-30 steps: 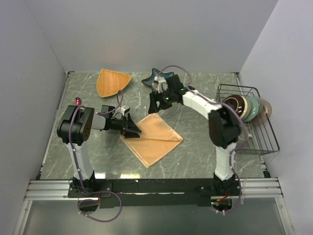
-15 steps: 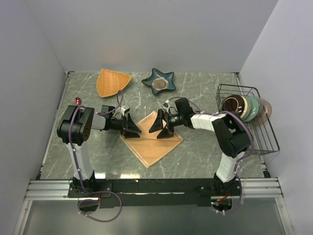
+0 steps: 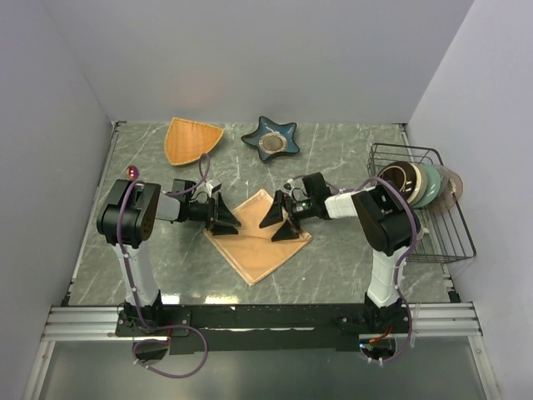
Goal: Fold the napkin into a case and place the utensils inside
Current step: Smooth out the upper triangle-folded napkin at the center of the board.
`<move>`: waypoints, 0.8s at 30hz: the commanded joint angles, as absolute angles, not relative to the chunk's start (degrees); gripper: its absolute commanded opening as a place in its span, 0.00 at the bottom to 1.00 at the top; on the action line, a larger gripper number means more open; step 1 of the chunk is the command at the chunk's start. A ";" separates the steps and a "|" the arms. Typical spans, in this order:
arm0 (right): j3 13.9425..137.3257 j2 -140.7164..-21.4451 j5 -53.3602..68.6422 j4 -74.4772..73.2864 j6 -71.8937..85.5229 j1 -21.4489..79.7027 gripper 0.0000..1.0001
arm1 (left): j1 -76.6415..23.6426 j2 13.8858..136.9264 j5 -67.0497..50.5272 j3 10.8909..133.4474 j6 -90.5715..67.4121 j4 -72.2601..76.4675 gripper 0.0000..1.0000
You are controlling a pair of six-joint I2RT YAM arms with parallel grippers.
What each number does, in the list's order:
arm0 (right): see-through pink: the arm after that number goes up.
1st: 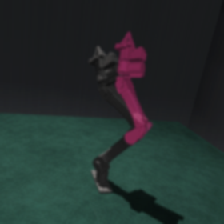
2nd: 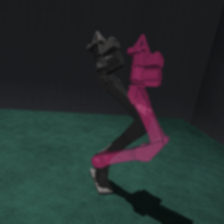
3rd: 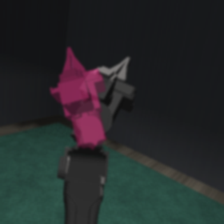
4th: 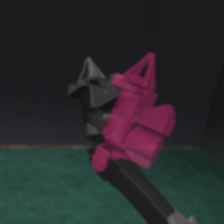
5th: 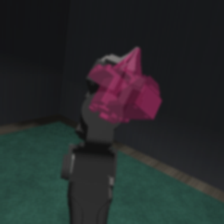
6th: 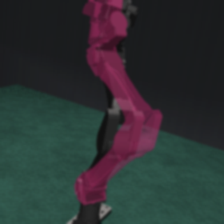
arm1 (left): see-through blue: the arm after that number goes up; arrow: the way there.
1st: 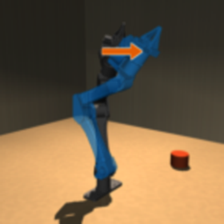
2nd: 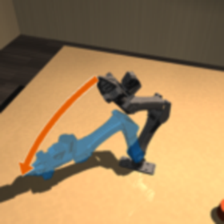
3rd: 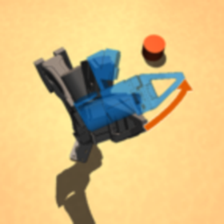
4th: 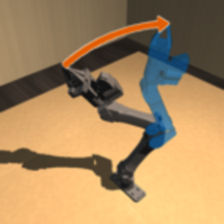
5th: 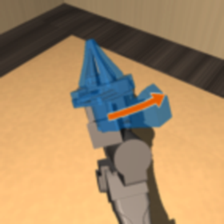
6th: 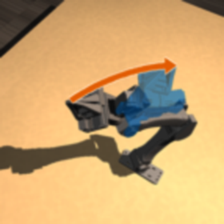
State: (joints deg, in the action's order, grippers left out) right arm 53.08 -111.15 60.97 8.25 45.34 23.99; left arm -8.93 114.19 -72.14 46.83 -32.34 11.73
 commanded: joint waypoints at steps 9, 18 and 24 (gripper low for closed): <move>48.52 -113.64 63.10 -5.01 26.81 17.67 0.97 | -8.35 117.16 -63.63 44.82 -25.84 9.32 0.67; 49.47 -107.15 64.25 -7.97 24.18 17.75 0.96 | -8.35 113.74 -67.23 45.79 -23.38 7.74 0.71; 62.54 -95.29 63.11 -29.21 10.30 17.49 0.97 | -8.87 99.69 -69.44 55.51 -16.28 -7.53 0.74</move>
State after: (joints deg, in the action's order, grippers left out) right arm 52.71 -105.27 65.23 -13.06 21.74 17.96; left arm -8.84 109.54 -70.59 47.53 -25.06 3.64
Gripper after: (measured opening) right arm 0.963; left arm 0.736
